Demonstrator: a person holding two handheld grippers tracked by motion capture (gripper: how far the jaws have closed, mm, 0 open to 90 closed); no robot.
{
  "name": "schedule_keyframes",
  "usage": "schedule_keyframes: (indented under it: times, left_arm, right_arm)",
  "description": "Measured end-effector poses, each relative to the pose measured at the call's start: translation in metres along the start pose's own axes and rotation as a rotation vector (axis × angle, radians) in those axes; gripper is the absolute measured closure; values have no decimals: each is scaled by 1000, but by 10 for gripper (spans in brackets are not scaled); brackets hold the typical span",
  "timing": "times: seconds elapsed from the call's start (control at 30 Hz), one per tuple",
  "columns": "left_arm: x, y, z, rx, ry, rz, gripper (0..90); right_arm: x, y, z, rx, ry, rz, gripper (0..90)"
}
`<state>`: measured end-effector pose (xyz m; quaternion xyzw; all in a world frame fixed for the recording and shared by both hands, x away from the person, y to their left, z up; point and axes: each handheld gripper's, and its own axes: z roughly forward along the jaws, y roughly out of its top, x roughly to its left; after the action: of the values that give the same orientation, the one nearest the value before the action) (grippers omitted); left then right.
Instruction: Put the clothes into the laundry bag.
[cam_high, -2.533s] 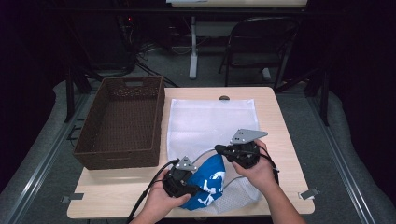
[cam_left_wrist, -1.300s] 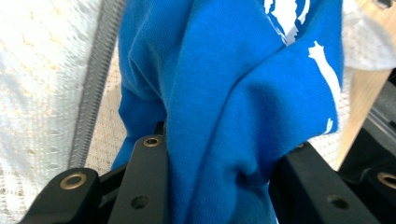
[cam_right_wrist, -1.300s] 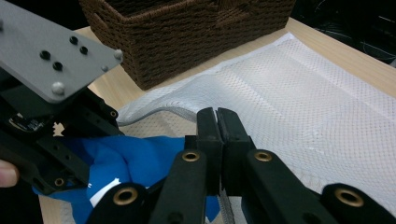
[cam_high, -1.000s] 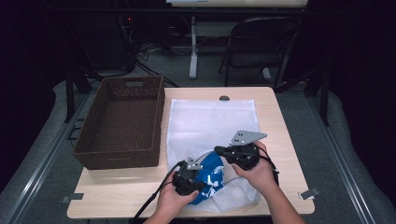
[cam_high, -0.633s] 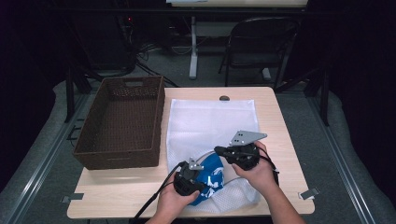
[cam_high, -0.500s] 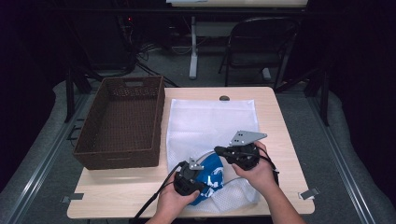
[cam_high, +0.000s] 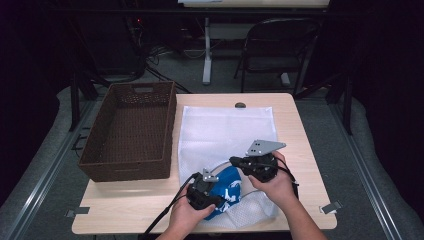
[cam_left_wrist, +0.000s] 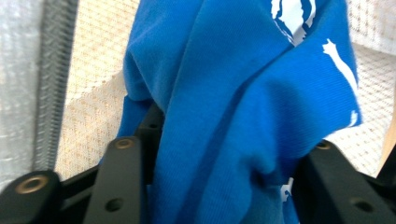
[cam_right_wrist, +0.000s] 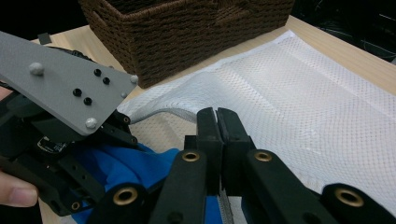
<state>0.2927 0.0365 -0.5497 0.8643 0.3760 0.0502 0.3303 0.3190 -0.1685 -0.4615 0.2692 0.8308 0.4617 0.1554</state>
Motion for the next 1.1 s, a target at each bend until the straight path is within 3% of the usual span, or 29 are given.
schedule_keyframes:
  times: [0.33,0.57,0.77,0.9,1.1]
  left_arm:
    - [-2,0,-11,-58,-32,-16,329]
    - [-2,-2,-19,-67,-30,-9,325]
    - [-4,-6,-20,-46,-25,18,318]
    - [-1,-10,-14,-16,-20,28,441]
    - [-1,-12,-9,-10,-12,38,641]
  right_arm:
    - [-1,-1,0,0,2,3,888]
    - [-1,-1,0,0,1,3,888]
    - [-1,-1,0,0,0,2,888]
    - [-1,-1,0,0,0,0,888]
    - [-1,-1,0,-1,1,0,888]
